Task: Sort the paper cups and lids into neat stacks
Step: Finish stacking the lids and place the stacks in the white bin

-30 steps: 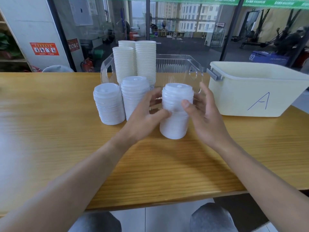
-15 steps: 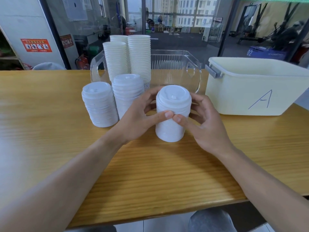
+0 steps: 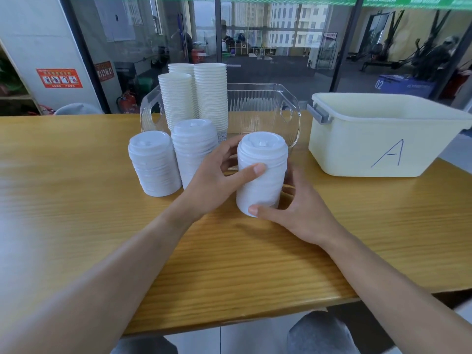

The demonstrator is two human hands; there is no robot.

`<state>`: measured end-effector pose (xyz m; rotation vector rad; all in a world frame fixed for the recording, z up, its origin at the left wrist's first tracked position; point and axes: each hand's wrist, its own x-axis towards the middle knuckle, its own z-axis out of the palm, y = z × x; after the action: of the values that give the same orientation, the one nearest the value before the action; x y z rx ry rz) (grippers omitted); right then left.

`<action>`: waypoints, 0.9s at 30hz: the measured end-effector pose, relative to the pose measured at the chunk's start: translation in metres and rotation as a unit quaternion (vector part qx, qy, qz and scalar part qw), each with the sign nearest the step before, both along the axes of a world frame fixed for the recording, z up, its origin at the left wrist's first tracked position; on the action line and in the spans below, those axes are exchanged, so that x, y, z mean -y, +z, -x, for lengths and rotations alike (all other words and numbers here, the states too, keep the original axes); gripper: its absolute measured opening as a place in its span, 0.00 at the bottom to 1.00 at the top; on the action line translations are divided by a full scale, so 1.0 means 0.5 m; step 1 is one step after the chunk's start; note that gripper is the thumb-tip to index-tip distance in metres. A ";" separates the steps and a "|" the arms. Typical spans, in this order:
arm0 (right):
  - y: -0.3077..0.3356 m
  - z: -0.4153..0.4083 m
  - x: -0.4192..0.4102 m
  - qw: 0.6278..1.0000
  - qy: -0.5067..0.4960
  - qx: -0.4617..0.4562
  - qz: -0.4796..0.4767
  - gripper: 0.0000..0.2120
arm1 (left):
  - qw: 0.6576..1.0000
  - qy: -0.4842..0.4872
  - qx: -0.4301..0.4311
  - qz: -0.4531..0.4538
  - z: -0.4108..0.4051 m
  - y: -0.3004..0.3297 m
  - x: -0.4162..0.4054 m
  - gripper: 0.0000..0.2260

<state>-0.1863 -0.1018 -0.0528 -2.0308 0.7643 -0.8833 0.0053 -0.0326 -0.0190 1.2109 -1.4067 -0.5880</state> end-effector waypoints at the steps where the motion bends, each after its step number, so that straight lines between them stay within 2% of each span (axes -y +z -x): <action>1: 0.000 0.001 0.000 1.000 -0.012 -0.027 0.005 0.46 | 1.000 -0.001 -0.008 -0.005 -0.001 0.003 0.000 0.28; 4: 0.000 0.004 -0.001 0.996 -0.042 -0.083 0.016 0.48 | 1.000 -0.005 -0.024 -0.018 0.000 0.022 -0.001 0.28; 6: 0.003 0.001 -0.005 0.992 -0.057 -0.110 0.027 0.47 | 1.000 0.000 -0.005 -0.027 0.003 0.036 -0.001 0.29; 8: 0.005 0.001 -0.008 0.991 -0.063 -0.119 0.026 0.44 | 0.999 0.003 0.028 -0.026 0.008 0.050 -0.001 0.23; 10: 0.010 0.005 -0.007 0.993 -0.056 -0.108 0.011 0.40 | 0.998 0.004 0.055 -0.025 0.010 0.062 0.002 0.22; 12: 0.017 0.012 0.000 0.995 -0.050 -0.089 -0.005 0.40 | 0.997 0.000 0.075 -0.023 0.011 0.079 0.003 0.24; 15: 0.037 0.022 0.017 0.997 -0.052 -0.061 -0.006 0.43 | 0.994 -0.008 0.106 -0.004 0.012 0.117 0.017 0.28; 18: 0.075 0.030 0.051 0.997 -0.058 -0.043 0.009 0.46 | 0.991 -0.020 0.135 0.010 0.021 0.170 0.045 0.28; 22: 0.124 0.041 0.109 0.998 -0.050 -0.031 0.023 0.41 | 0.986 -0.018 0.164 0.019 0.032 0.217 0.108 0.28; 27: 0.164 0.054 0.180 0.999 -0.035 -0.030 -0.003 0.41 | 0.989 -0.035 0.140 0.011 0.038 0.241 0.193 0.29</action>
<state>-0.2132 -0.1920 0.0290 -2.0429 0.8736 -0.8617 -0.0138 -0.1290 0.1016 1.2663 -1.6917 -0.4601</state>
